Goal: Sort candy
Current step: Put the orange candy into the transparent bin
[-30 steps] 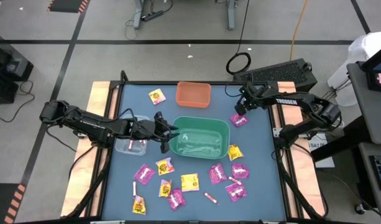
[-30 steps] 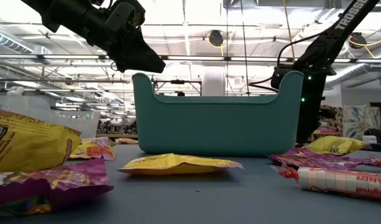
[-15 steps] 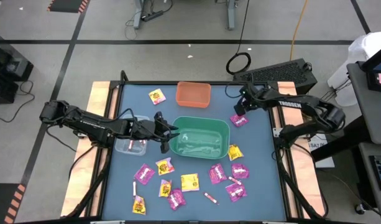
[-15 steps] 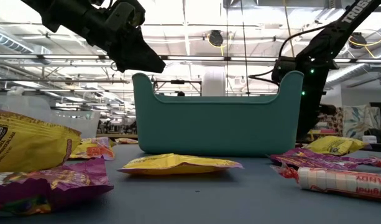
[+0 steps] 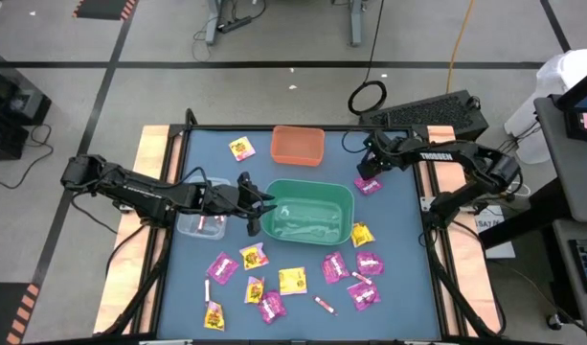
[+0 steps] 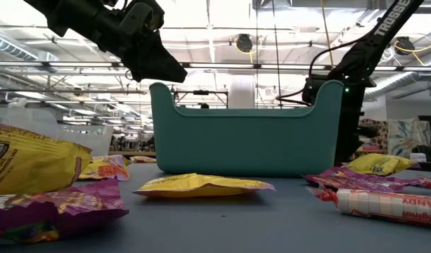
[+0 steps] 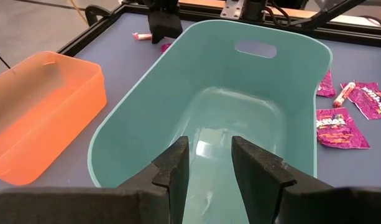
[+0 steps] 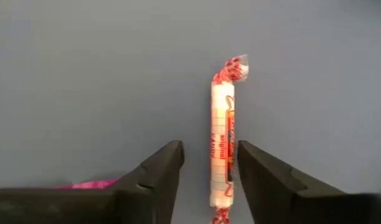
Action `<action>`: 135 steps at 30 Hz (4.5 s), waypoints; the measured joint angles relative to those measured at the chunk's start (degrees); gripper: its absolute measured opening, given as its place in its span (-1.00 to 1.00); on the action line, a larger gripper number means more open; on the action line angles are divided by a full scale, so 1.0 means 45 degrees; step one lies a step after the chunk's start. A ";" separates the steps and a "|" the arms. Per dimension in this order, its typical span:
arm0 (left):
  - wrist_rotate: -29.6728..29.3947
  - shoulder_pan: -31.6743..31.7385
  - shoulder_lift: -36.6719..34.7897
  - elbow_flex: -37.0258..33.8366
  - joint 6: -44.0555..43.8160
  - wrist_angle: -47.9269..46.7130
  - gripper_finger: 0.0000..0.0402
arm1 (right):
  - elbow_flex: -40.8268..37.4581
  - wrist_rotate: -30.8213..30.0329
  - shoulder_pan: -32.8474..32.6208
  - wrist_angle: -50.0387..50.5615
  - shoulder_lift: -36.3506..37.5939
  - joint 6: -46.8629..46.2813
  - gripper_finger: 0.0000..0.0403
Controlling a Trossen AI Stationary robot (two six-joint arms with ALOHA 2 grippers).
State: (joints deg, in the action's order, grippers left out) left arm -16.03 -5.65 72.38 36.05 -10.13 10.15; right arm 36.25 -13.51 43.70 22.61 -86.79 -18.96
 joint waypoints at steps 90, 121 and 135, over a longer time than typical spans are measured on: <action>0.0602 -0.1171 -0.0005 0.0000 0.1433 0.6234 -0.36 | -0.0049 0.3005 -1.0461 -1.2782 0.4150 0.5084 -0.82; 0.0457 -0.0903 -0.0004 0.0000 0.1773 0.6402 -0.36 | -0.0053 0.3192 -1.0073 -1.5276 0.1775 0.4135 -0.82; 0.0573 -0.1025 0.1183 0.0010 0.3400 0.8582 -0.36 | -0.0053 0.3407 -1.0640 -1.5379 0.1775 0.7058 -0.82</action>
State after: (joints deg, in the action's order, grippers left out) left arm -13.45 -10.26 77.70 36.10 5.17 48.77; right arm 36.01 1.82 -4.18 -46.60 -78.81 12.81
